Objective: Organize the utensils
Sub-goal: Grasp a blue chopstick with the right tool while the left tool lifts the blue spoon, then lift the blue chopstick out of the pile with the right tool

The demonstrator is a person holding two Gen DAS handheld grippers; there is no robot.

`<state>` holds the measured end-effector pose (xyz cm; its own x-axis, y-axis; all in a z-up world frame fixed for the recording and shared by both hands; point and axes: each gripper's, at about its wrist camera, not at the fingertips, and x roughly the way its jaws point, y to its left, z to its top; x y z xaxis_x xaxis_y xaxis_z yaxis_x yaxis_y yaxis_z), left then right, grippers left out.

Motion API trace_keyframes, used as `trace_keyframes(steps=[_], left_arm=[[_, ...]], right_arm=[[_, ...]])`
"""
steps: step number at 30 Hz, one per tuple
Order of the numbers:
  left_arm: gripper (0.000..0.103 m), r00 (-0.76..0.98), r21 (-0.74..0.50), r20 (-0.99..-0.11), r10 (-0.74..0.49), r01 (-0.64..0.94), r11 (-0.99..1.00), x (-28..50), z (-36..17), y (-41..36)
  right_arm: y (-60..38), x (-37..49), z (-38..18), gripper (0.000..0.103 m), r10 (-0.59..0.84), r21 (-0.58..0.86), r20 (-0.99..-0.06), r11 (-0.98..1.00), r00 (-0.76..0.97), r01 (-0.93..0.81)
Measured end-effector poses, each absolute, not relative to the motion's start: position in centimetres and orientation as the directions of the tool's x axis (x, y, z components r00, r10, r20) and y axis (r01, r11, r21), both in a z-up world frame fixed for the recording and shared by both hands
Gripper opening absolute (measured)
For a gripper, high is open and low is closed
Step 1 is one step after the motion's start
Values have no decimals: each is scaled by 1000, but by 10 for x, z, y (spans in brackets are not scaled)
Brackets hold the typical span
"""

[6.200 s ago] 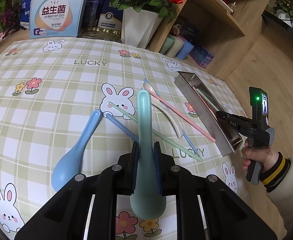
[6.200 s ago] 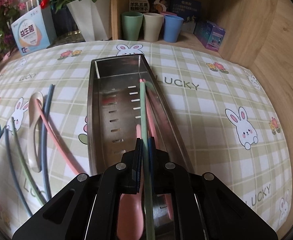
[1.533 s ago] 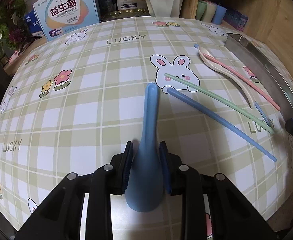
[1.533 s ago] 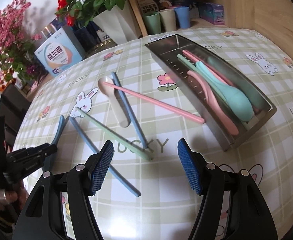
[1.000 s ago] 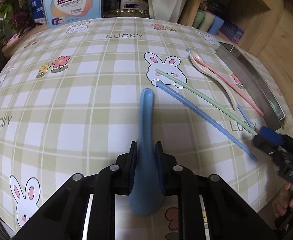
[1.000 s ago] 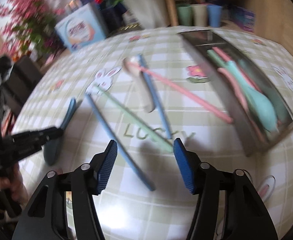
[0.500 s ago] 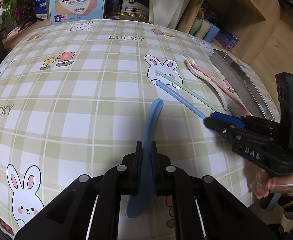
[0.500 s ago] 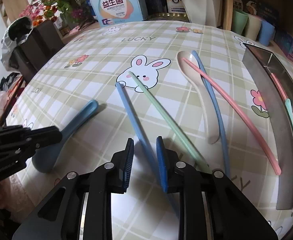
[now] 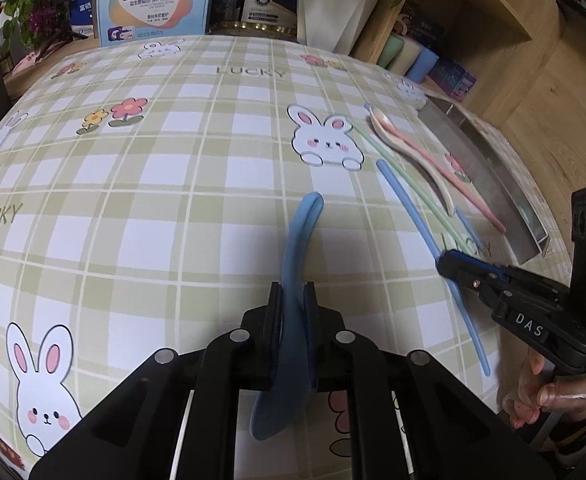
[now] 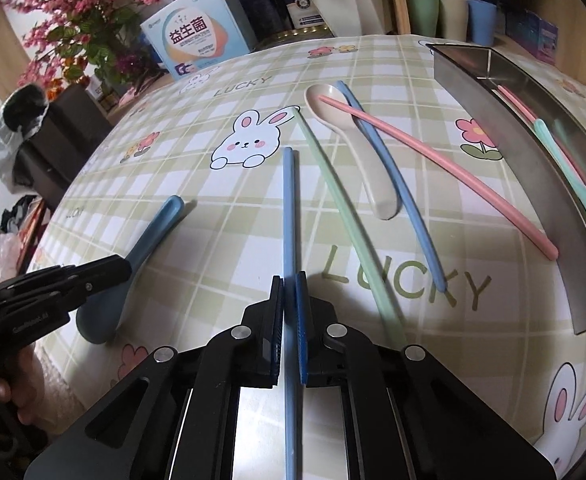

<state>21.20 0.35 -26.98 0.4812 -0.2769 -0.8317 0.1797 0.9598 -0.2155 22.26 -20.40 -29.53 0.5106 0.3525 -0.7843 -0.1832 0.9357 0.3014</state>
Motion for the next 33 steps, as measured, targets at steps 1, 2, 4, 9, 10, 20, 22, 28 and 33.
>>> trace_keyframes(steps=[1,2,4,9,10,20,22,28,33], left_arm=[[13,477,-217,-833,-280,183,959,211,-271,3],[13,473,-219,-834,-282,184,958,211,-272,2],[13,476,-214,-834,-280,187,959,210,-273,2],[13,480,-207,-833,-275,191,959,211,-274,1],[13,482,-202,-833,-273,194,960,211,-274,0],[8,516,-171,-822,-242,182,968,210,-266,0],[7,528,-172,-814,-241,177,969,209,-264,1],[7,528,-185,-815,-240,157,970,207,-266,5],[7,565,-195,-785,-254,163,967,202,-256,6]], right_arm=[[-203,222,-296,6,351,296,-781,936,516,-188],[-203,221,-296,6,350,294,-779,937,519,-191],[-203,220,-296,6,350,289,-775,937,526,-197],[-208,221,-297,6,371,316,-770,929,519,-194],[-208,221,-297,6,374,321,-769,927,519,-193],[-207,225,-295,6,363,312,-796,932,485,-185],[-204,226,-293,6,347,288,-806,938,480,-195],[-194,230,-291,7,299,225,-827,952,476,-208],[-187,231,-290,7,261,177,-832,961,490,-211]])
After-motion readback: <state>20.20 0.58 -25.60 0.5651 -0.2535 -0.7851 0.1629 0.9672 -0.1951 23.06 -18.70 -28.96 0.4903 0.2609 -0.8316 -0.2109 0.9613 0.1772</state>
